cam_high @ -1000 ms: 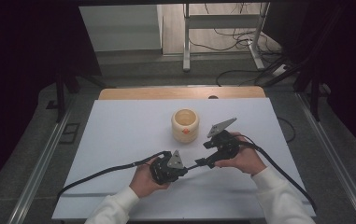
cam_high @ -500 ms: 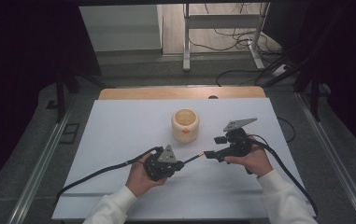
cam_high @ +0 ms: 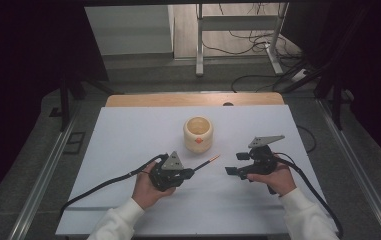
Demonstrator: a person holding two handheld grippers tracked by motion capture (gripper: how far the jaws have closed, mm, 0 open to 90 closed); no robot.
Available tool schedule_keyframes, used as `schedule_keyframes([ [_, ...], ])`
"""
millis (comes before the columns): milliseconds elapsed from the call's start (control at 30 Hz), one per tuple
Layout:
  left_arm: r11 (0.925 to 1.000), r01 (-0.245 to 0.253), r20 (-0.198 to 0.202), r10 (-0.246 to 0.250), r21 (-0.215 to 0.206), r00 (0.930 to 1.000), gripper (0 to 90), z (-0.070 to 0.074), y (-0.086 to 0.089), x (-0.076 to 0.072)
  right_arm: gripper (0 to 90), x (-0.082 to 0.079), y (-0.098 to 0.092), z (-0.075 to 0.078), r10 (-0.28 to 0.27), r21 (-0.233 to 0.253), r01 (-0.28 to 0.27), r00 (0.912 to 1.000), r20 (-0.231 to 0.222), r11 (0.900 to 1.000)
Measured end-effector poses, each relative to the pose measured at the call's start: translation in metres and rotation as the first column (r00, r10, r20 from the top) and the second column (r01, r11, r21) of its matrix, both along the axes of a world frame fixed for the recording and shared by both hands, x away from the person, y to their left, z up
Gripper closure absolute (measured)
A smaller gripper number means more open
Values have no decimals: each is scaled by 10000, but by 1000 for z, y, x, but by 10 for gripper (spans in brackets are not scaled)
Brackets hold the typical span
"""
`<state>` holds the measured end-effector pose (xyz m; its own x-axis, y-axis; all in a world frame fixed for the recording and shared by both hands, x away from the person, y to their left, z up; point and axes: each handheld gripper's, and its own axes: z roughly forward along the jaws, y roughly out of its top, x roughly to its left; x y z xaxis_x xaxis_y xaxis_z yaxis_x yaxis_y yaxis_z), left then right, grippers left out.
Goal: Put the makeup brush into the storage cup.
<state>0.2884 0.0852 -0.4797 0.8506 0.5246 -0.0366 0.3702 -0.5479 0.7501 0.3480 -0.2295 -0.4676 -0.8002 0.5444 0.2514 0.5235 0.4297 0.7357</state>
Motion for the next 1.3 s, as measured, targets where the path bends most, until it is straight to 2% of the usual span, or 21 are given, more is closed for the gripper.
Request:
schedule_keyframes([
  [133, 10000, -31, 48, 31, 12, 10000, 847, 1, 2, 0, 202, -3, -6, -4, -227, 240, 228, 9997, -40, 9995],
  [467, 9999, -83, 182, 85, -118, 9998, 847, 3, 4, -2, 199, -9, -20, -15, -414, 125, 414, 9991, 19, 9991],
  [700, 9990, -213, 284, 224, -381, 9993, 847, 6, 7, -2, 186, -10, -28, -18, -640, 251, 638, 9979, 71, 9976],
  [867, 9982, -299, 351, 318, -526, 9989, 847, 7, 10, -2, 188, -11, -29, -17, -786, 567, 771, 9966, 259, 9954],
  [1133, 9964, -400, 398, 430, -744, 9983, 847, 7, 10, -3, 207, -14, -24, -16, -959, 1497, 897, 9948, 351, 9846],
  [1300, 9957, -408, 393, 442, -833, 9982, 847, 7, 9, -3, 222, -16, -19, -16, -991, 1652, 891, 9937, 531, 9822],
])
